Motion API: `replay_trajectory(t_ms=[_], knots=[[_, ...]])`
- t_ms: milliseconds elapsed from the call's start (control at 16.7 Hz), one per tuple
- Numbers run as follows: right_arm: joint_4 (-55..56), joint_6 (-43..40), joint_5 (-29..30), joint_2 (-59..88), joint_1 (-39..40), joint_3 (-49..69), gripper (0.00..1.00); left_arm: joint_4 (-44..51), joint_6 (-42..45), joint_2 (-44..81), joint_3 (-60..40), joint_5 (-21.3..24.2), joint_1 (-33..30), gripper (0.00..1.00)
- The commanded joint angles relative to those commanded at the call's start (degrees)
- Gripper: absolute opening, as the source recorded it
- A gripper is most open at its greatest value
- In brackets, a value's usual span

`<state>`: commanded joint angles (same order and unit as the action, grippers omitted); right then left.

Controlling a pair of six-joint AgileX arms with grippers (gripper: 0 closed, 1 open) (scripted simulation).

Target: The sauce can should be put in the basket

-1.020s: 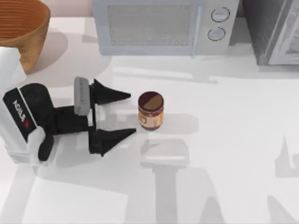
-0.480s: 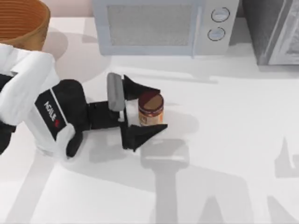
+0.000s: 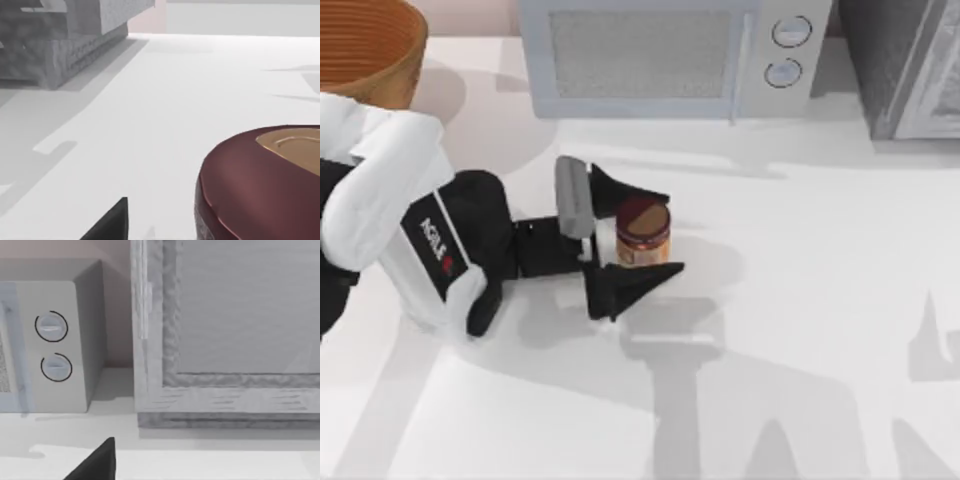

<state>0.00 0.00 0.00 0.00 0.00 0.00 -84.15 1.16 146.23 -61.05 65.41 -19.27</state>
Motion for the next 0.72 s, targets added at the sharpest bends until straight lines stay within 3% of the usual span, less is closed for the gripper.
replay_trajectory(t_ms=[600,720], knots=[[0.00,0.00,0.00,0.00,0.00,0.00,1.00,0.00,0.00,0.00,0.00,0.00,0.00,0.02],[0.00,0.00,0.00,0.00,0.00,0.00,1.00,0.00,0.00,0.00,0.00,0.00,0.00,0.00]])
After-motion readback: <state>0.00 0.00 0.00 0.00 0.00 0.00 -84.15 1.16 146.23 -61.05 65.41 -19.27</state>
